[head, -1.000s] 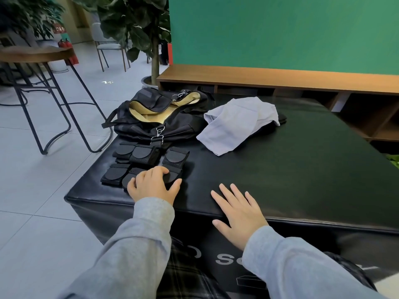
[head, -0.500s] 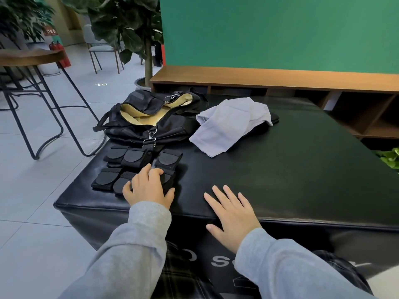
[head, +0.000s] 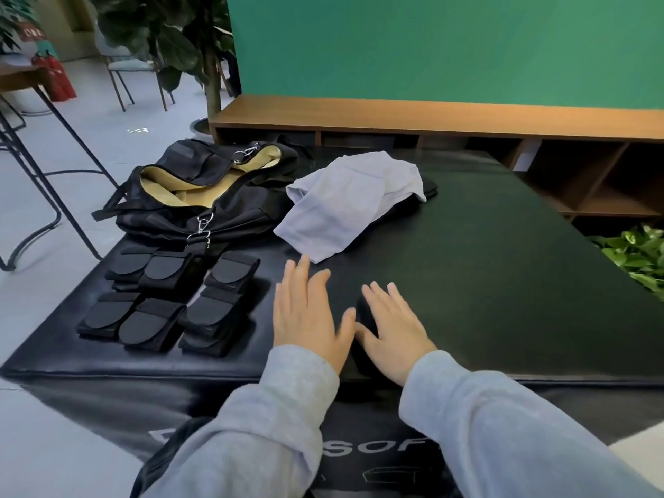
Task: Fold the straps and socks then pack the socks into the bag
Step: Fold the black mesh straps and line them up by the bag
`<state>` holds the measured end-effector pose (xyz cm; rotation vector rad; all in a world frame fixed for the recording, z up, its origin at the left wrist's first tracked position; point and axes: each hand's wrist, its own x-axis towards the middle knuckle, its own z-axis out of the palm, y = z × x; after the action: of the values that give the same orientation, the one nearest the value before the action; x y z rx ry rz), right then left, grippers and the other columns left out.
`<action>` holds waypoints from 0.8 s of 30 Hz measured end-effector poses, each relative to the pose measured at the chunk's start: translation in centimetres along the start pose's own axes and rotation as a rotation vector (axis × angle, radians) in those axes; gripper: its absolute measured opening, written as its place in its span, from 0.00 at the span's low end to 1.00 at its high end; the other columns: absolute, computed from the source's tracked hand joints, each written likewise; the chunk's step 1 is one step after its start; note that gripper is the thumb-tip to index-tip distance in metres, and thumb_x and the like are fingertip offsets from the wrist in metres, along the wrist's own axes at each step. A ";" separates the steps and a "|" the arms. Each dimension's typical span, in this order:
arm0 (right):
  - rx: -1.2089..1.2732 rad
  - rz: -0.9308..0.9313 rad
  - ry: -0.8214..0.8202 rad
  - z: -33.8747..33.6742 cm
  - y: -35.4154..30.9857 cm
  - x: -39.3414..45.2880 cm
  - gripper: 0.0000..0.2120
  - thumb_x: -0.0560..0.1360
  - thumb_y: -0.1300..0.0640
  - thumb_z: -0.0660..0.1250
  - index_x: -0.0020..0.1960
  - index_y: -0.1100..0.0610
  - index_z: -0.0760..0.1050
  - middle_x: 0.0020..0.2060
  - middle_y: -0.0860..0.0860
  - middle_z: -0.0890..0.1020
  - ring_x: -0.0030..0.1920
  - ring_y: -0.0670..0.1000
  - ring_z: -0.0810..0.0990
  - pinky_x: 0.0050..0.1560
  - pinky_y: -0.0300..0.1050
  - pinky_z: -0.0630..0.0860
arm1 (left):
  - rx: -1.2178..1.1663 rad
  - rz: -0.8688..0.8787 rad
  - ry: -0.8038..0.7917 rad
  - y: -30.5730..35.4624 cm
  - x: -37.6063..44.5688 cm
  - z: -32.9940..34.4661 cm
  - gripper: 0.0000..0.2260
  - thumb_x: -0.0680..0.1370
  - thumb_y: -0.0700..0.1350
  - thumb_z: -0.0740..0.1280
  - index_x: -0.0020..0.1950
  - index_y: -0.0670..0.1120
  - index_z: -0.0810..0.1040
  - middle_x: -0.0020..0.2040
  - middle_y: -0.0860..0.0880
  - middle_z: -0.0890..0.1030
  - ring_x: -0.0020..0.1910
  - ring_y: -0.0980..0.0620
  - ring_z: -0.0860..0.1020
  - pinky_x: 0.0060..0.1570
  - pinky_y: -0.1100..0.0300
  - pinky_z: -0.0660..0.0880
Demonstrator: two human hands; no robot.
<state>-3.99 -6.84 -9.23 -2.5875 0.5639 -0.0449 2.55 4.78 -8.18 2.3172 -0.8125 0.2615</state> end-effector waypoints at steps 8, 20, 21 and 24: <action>-0.161 -0.027 0.060 -2.2 4.6 1.3 0.28 0.80 0.43 0.52 0.77 0.48 0.49 0.76 0.41 0.47 0.74 0.43 0.34 0.74 0.42 0.38 | 0.185 -0.210 -0.359 1.3 2.1 3.4 0.38 0.77 0.57 0.60 0.76 0.49 0.38 0.76 0.49 0.35 0.74 0.47 0.35 0.72 0.52 0.40; 0.127 0.029 0.235 -3.0 5.8 3.7 0.25 0.79 0.51 0.58 0.75 0.48 0.57 0.74 0.38 0.57 0.73 0.36 0.44 0.71 0.35 0.48 | 0.306 -0.252 -0.007 -0.5 12.2 2.7 0.48 0.70 0.66 0.64 0.76 0.47 0.37 0.77 0.46 0.40 0.75 0.47 0.40 0.72 0.45 0.44; 0.160 0.034 0.256 -2.9 5.9 3.8 0.24 0.79 0.52 0.58 0.74 0.48 0.58 0.73 0.37 0.58 0.73 0.35 0.45 0.70 0.33 0.48 | 0.315 -0.263 -0.016 -0.7 12.7 2.8 0.48 0.71 0.66 0.64 0.76 0.47 0.37 0.77 0.46 0.41 0.75 0.47 0.41 0.72 0.44 0.44; 0.215 0.059 0.296 -2.9 6.0 4.0 0.23 0.79 0.53 0.58 0.73 0.47 0.60 0.72 0.36 0.60 0.73 0.34 0.47 0.67 0.31 0.48 | 0.321 -0.266 -0.035 -0.9 13.9 3.2 0.44 0.73 0.63 0.64 0.76 0.45 0.42 0.76 0.44 0.53 0.75 0.46 0.50 0.71 0.45 0.47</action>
<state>-3.06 -14.51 -9.79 -2.3666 0.6991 -0.4506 13.97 -3.50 -5.76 2.7036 -0.4969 0.2489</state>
